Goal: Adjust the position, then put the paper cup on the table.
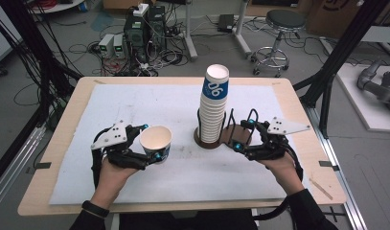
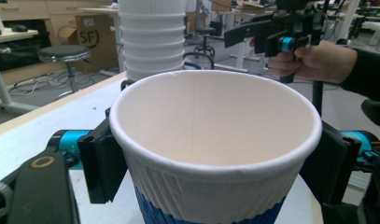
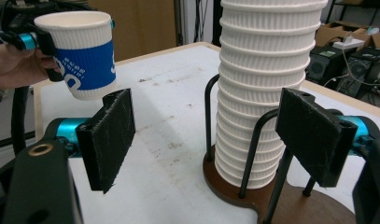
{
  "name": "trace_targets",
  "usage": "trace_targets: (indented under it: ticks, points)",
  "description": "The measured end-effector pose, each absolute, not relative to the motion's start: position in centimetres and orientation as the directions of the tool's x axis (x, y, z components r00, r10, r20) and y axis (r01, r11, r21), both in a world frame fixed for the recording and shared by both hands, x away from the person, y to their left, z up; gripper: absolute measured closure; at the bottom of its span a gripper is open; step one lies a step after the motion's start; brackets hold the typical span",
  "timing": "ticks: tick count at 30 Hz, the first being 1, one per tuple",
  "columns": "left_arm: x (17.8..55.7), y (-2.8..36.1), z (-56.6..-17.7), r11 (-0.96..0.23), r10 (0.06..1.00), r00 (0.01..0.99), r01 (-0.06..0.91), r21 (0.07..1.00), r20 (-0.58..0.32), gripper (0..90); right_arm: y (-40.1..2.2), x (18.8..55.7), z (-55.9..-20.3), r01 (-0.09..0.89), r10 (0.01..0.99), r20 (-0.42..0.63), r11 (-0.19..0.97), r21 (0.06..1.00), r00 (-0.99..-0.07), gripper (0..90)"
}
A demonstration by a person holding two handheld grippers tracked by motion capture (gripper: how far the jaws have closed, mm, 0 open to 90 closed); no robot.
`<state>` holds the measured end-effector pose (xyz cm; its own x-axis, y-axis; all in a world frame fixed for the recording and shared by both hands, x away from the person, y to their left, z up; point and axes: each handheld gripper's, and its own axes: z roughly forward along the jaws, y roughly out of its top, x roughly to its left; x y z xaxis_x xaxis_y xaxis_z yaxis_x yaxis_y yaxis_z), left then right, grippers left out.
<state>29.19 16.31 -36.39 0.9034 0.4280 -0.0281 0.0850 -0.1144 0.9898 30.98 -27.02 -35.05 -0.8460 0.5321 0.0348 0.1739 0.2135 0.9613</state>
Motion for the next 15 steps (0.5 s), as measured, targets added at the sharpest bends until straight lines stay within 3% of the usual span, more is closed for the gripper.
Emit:
trace_targets:
  ticks: [15]
  points:
    - [28.47,16.45,-35.95,-0.113,0.434,0.901,0.067,0.991,-0.011,20.4,-26.84,31.12,-34.7,0.17,0.529,0.033,0.213,0.962,-0.848,20.4]
